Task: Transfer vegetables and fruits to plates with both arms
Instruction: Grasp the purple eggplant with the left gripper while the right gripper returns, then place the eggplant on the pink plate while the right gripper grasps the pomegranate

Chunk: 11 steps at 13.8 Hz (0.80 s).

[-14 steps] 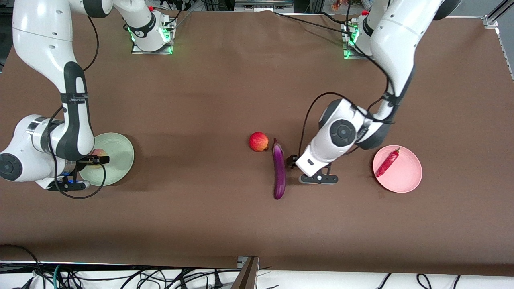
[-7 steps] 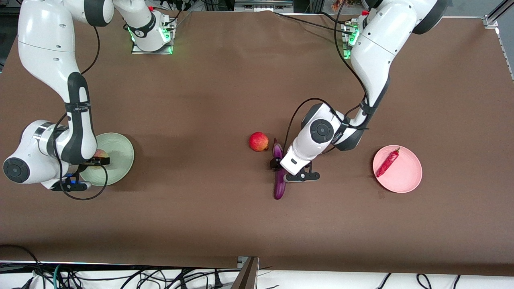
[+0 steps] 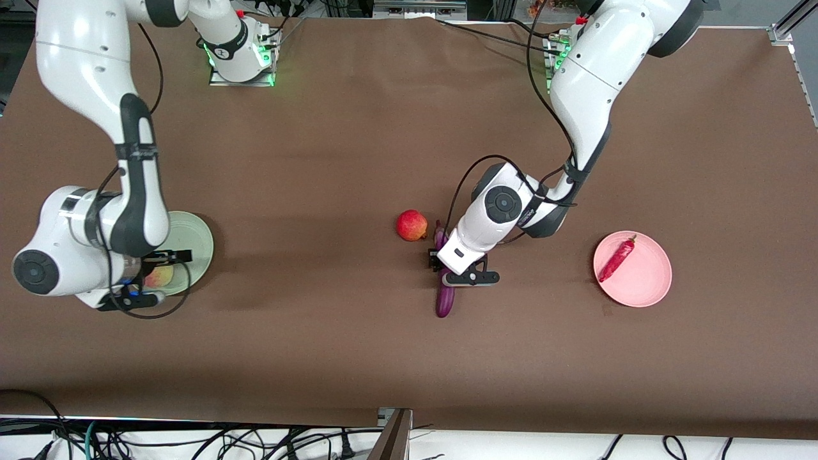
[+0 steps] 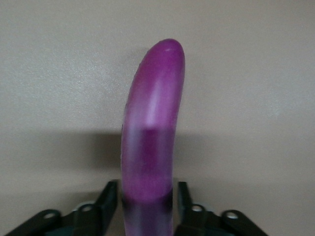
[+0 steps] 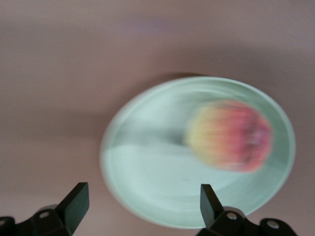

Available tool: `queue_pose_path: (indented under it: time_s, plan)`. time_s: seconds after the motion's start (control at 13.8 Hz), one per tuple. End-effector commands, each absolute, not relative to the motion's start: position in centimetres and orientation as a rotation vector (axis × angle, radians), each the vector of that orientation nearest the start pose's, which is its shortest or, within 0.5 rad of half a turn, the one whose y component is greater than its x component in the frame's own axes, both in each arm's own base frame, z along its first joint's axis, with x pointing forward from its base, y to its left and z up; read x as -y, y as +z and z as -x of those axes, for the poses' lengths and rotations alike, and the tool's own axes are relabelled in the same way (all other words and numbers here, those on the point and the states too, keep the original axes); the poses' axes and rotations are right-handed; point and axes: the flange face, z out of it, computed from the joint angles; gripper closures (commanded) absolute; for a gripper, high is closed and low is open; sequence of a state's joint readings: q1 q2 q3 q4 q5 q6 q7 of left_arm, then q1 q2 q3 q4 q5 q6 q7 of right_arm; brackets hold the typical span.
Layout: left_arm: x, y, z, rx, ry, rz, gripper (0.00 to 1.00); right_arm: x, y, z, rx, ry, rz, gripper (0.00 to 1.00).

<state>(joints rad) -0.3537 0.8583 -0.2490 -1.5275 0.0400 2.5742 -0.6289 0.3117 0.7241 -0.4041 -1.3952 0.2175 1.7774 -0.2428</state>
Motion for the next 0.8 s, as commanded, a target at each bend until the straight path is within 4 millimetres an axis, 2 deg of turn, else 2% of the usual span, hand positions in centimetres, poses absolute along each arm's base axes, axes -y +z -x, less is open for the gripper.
queue_pose_path:
  time_s: [0.0, 0.07, 0.14, 0.36, 0.58, 0.72]
  plan:
    - [37.9, 18.6, -62.6, 0.177, -0.171, 3.374, 0.93, -6.8, 30.1, -68.6, 0.161, 0.435, 3.119, 0.0]
    - [37.4, 19.3, -62.7, 0.182, -0.169, 3.368, 0.93, -9.2, 30.1, -68.5, 0.148, 0.415, 3.096, 0.0]
    - [36.1, 19.7, -62.8, 0.179, -0.161, 3.336, 0.93, -11.5, 30.2, -68.3, 0.109, 0.4, 3.05, 0.0]
    - [32.4, 23.1, -63.6, -0.025, -0.125, 3.128, 0.95, -18.9, 30.6, -67.1, -0.106, 0.39, 2.964, 0.0]
    - [26.9, 26.5, -63.9, -0.304, 0.084, 2.942, 0.95, -27.9, 31.3, -65.3, -0.2, 0.273, 2.985, 0.0]
    - [22.4, 29.1, -64.7, -0.448, 0.186, 2.891, 0.94, -32.9, 31.3, -63.8, -0.27, 0.189, 2.986, 0.0]
